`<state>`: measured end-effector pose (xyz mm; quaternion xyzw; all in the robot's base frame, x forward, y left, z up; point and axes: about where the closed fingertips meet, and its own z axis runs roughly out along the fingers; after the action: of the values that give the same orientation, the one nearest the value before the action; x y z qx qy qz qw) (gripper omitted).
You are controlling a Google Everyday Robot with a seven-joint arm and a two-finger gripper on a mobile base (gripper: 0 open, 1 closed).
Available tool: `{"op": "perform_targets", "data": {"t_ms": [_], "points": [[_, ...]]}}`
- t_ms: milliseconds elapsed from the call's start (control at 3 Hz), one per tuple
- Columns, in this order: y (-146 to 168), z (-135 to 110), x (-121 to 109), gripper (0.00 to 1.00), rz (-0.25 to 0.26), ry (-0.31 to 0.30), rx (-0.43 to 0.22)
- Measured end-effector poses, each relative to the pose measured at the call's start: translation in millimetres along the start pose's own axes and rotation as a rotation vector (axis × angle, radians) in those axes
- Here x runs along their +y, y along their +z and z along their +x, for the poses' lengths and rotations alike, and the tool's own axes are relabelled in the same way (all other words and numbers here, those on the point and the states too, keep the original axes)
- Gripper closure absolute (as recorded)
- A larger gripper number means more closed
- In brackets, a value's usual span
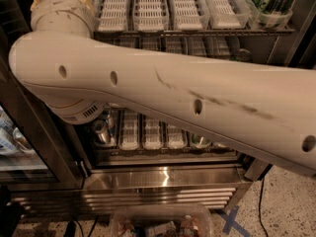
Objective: Pick 7up can from top shelf of fridge
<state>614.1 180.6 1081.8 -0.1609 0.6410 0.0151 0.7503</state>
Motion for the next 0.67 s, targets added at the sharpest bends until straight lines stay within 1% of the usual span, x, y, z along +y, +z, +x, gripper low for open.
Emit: {"op": "perform_targets", "data": {"t_ms": [667], "points": [[10.2, 0.1, -6.2, 0.33, 0.023, 0.008, -0.005]]}}
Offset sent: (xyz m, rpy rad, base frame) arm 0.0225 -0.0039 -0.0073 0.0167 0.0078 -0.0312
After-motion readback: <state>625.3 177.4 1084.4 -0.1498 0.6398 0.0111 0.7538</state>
